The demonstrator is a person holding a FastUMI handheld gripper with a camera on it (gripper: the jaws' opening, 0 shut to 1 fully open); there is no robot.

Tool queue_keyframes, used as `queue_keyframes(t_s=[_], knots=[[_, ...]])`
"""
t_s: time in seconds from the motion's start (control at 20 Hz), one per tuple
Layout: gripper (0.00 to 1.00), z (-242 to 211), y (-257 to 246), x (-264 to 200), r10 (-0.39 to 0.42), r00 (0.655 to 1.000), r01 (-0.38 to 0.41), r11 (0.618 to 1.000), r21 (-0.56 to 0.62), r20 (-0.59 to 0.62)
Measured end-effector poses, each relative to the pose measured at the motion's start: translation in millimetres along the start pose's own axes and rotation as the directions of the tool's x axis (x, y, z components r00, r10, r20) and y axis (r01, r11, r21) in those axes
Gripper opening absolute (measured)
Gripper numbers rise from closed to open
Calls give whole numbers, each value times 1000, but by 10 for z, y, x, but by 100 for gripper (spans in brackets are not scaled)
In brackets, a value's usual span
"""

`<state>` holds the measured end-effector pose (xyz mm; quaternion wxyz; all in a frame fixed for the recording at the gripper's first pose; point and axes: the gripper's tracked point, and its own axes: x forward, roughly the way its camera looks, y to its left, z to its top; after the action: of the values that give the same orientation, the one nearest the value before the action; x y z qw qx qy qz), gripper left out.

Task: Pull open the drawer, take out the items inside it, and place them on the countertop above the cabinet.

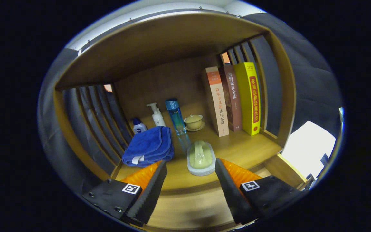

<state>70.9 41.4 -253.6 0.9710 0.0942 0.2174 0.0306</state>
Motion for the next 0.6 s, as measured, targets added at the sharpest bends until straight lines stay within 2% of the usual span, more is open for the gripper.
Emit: queue_keyframes(t_s=[0.2, 0.6], knots=[[98, 15, -54, -463, -9, 995, 22, 991, -131, 99], [98, -248, -16, -1212, 19, 985, 7, 988, -152, 171]])
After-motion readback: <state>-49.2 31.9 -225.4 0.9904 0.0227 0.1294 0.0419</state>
